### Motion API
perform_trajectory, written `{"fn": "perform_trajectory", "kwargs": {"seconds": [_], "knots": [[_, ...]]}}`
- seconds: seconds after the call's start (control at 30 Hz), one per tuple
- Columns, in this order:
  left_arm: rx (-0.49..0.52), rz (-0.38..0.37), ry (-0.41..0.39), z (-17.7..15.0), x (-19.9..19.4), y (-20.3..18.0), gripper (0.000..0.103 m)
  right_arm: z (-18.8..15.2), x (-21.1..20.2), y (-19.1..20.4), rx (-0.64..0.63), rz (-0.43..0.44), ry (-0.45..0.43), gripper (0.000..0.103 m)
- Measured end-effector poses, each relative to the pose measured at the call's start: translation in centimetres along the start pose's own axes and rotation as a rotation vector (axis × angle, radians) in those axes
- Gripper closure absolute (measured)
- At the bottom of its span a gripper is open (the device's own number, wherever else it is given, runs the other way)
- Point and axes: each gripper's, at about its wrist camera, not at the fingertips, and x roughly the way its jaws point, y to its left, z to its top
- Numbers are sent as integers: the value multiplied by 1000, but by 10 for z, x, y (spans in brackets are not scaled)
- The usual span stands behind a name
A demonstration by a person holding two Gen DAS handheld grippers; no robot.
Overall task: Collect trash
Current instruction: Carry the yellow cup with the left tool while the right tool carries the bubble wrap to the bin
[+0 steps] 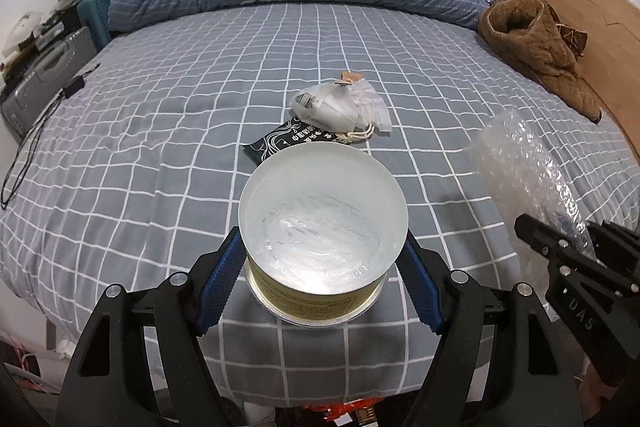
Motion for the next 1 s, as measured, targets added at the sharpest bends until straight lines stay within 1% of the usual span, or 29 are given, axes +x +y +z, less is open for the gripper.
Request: {"fn": "perform_trajectory", "kwargs": {"seconds": [0.63, 0.9, 1.0], "knots": [[-5, -4, -8, -26, -45, 4, 30, -27, -48, 12, 2, 6, -19, 83], [-6, -6, -6, -33, -54, 2, 30, -44, -61, 15, 8, 9, -15, 83], [-8, -5, -5, -43, -61, 2, 30, -48, -64, 16, 9, 10, -15, 83]]}}
